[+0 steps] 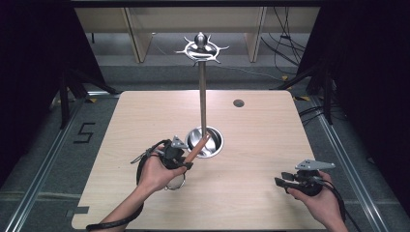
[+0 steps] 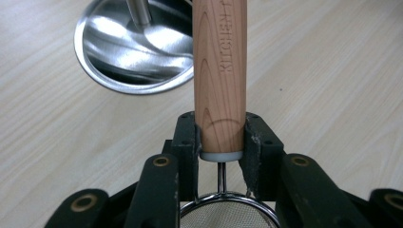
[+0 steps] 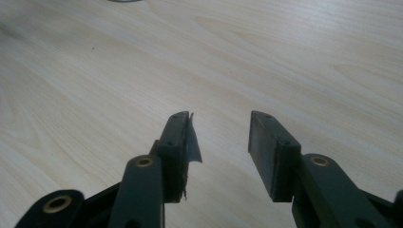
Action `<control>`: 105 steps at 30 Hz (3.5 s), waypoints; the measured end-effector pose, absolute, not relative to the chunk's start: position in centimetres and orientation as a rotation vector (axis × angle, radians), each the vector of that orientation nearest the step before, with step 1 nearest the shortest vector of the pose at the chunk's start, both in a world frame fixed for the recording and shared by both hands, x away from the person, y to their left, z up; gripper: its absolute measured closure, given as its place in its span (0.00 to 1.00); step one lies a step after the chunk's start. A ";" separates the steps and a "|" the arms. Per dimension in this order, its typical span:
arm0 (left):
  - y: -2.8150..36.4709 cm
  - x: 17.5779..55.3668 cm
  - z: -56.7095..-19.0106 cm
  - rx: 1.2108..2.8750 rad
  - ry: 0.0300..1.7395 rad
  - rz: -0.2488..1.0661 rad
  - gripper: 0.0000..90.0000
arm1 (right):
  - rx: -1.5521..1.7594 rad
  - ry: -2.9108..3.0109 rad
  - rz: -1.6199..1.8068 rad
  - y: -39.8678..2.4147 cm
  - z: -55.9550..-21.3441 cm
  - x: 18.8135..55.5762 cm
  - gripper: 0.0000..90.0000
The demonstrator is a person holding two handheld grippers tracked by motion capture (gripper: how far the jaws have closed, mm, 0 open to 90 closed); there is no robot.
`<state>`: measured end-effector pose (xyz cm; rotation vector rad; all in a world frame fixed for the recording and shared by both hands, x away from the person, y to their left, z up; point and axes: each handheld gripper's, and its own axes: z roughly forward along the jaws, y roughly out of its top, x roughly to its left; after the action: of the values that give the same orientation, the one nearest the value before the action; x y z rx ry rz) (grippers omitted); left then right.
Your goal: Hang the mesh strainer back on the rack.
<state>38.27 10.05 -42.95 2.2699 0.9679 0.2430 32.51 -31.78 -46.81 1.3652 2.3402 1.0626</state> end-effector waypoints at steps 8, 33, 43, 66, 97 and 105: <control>10.5 38.2 -42.1 2.206 0.987 0.262 0.77 | 1.373 2.336 1.061 -31.8 -46.7 32.5 0.66; 10.2 37.1 -39.9 2.004 0.965 0.380 0.77 | 1.370 2.333 1.064 -31.8 -46.7 32.5 0.65; 10.4 36.9 -39.2 1.972 0.959 0.407 0.77 | 1.372 2.335 1.062 -31.8 -46.7 32.5 0.65; 10.9 36.7 -37.8 1.895 0.972 0.429 0.77 | 1.339 2.329 1.043 -31.9 -46.7 32.6 0.64; 11.9 36.5 -36.3 1.820 0.968 0.463 0.77 | 1.415 2.333 1.093 -31.7 -46.9 32.6 0.63; 12.0 36.5 -35.9 1.779 0.960 0.462 0.77 | 1.362 2.328 1.073 -32.0 -47.0 32.7 0.63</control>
<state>36.48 11.97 -35.86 1.7788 0.9603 0.4617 32.73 -32.01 -47.01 1.3616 2.3281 1.0731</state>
